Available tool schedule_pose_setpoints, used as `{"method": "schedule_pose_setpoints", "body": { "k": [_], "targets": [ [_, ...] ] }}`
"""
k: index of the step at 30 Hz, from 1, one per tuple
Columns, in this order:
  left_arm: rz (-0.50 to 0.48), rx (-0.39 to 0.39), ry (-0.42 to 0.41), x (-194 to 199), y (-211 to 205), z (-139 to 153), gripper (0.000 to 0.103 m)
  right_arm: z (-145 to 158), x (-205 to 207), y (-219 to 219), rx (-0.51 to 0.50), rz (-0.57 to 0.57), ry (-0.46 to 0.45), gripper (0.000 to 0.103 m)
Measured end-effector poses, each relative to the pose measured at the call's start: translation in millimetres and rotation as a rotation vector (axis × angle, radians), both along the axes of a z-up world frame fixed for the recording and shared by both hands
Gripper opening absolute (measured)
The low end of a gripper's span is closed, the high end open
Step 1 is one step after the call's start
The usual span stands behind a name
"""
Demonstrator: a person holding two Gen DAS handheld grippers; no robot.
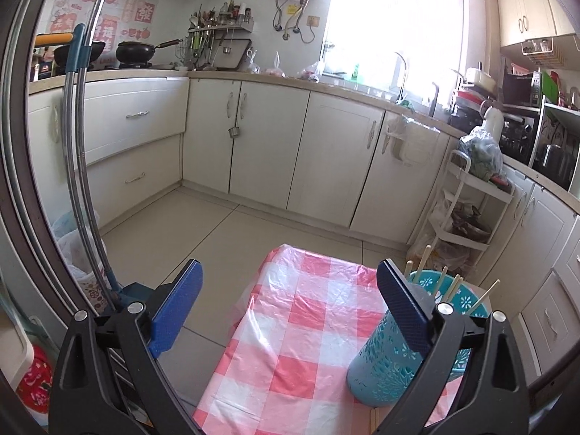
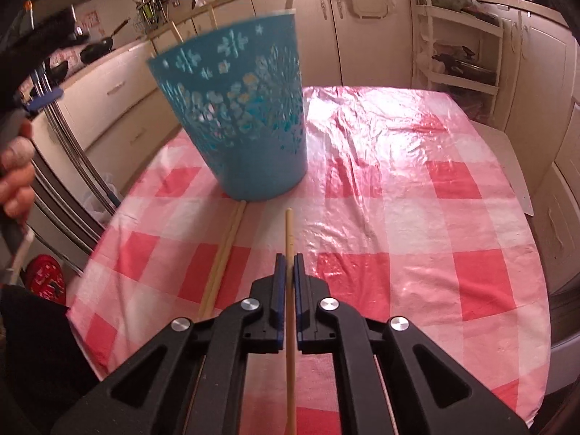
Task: Organize utensils
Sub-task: 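Lift the stick with the right tool and release it into the basket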
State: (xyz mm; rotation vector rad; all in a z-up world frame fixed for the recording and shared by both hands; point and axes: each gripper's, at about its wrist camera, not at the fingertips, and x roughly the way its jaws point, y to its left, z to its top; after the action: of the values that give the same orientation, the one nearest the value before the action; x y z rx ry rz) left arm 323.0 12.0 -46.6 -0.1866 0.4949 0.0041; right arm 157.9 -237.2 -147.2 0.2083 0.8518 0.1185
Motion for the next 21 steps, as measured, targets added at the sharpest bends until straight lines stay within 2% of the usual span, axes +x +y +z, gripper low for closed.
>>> {"method": "schedule_pose_setpoints", "body": {
  "k": [5, 10, 14, 21],
  "targets": [
    [0.002, -0.005, 0.031, 3, 0, -5, 0.093, 65, -9, -9, 0.094, 0.011, -0.143, 0.005],
    [0.003, 0.001, 0.034, 3, -1, -5, 0.093, 127, 3, -10, 0.167, 0.023, -0.284, 0.005],
    [0.002, 0.007, 0.031, 2, -2, -6, 0.093, 160, 23, -10, 0.198, 0.024, -0.362, 0.005],
    [-0.002, 0.044, 0.016, -1, -6, -4, 0.093, 197, 56, -10, 0.195, -0.026, -0.487, 0.005]
  ]
}}
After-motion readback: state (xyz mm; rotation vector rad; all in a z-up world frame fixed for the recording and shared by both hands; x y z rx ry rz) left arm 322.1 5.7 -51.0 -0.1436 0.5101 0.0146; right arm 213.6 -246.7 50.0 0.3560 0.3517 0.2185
